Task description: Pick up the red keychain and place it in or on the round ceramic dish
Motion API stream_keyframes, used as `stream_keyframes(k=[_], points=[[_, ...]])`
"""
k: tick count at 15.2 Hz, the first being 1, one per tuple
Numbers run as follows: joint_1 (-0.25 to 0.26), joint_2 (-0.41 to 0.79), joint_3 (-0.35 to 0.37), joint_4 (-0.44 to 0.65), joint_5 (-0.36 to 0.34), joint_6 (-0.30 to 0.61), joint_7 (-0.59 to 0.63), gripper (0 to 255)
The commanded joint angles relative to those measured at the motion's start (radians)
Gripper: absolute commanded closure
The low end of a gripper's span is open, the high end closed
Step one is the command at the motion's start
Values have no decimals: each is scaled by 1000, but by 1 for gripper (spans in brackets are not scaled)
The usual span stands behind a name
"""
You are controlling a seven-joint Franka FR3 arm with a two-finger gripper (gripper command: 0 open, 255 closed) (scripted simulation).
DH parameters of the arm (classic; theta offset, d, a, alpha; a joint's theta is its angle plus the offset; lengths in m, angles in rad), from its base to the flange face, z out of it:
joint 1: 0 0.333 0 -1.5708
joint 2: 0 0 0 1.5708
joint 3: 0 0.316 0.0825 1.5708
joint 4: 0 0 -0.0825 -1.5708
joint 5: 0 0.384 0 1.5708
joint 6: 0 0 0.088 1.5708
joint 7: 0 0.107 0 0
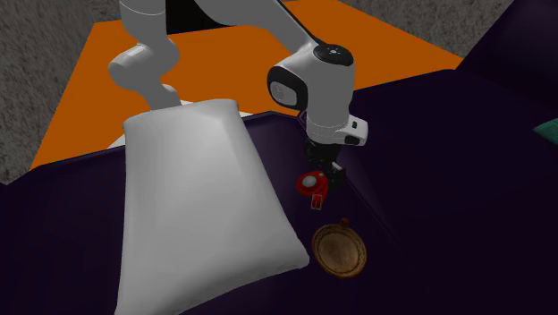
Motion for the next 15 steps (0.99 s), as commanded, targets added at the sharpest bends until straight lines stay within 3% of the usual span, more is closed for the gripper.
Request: stream_keyframes(k=[1, 10, 15], points=[[0, 0, 0, 0, 0, 0, 0, 255], [0, 0, 0, 0, 0, 0, 0, 255], [4, -33, -6, 23, -13, -55, 9, 255]])
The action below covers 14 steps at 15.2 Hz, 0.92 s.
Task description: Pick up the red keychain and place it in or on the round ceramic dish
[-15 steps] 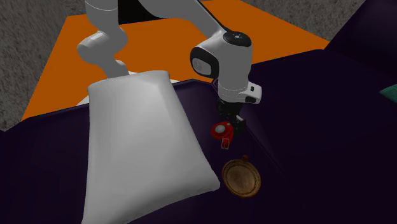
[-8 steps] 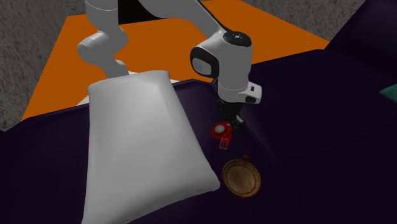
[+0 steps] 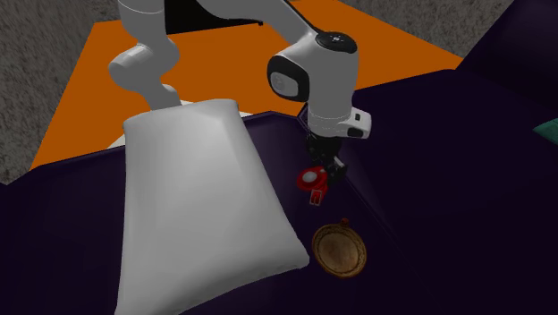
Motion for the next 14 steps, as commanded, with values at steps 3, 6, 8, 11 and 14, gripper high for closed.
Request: stream_keyframes(k=[3, 6, 8, 11, 14], points=[[3, -27, -5, 17, -10, -44, 7, 255], [5, -43, -7, 36, -17, -78, 11, 255], [5, -53, -9, 50, -20, -101, 14, 255], [6, -67, -11, 72, -26, -136, 17, 255], [7, -78, -13, 96, -31, -172, 21, 255]])
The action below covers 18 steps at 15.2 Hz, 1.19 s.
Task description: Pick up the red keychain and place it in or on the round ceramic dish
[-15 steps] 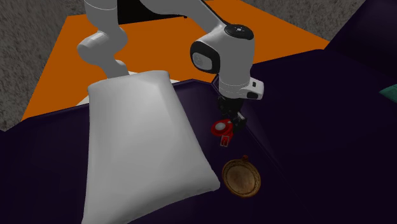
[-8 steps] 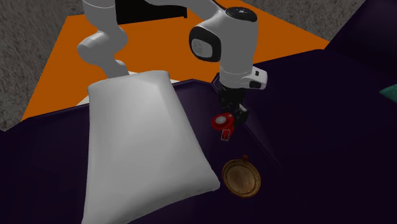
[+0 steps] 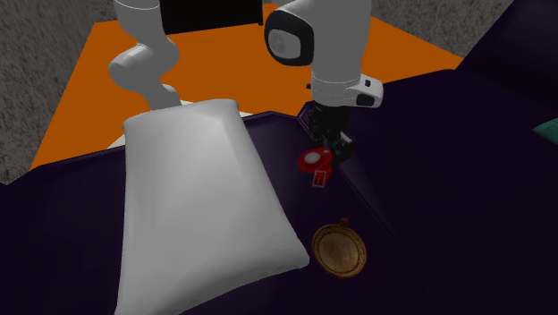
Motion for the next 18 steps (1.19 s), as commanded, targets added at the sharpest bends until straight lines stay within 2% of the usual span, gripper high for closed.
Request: stream_keyframes(k=[1, 6, 11, 14, 16, 17, 18], points=[[1, -8, -1, 15, -3, -23, 2, 255], [1, -21, -3, 56, -9, -77, 7, 255], [-89, 150, -15, 309, 46, -168, -83, 255], [-154, 275, -13, 510, 77, -246, -123, 255], [-205, 380, -8, 686, 98, -317, -143, 255], [-236, 447, -3, 802, 108, -365, -148, 255], [-292, 583, 9, 1046, 124, -469, -146, 255]])
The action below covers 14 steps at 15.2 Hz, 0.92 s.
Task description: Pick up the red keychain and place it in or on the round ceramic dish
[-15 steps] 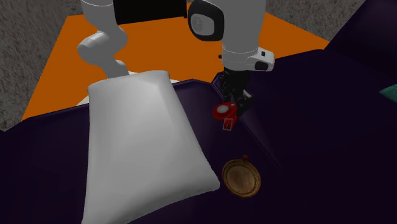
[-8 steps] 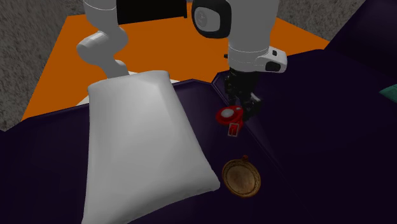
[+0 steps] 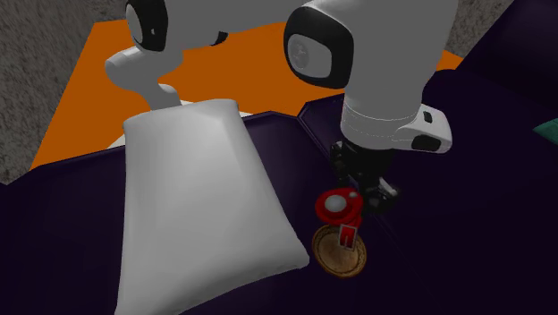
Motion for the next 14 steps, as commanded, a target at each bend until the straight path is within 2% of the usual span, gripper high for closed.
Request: stream_keyframes(k=[1, 6, 14], points=[[-38, 105, 11, 176, 12, -69, 1, 255], [-16, 63, 6, 30, 10, 31, -11, 255], [2, 48, 6, -109, 12, 152, -23, 255]])
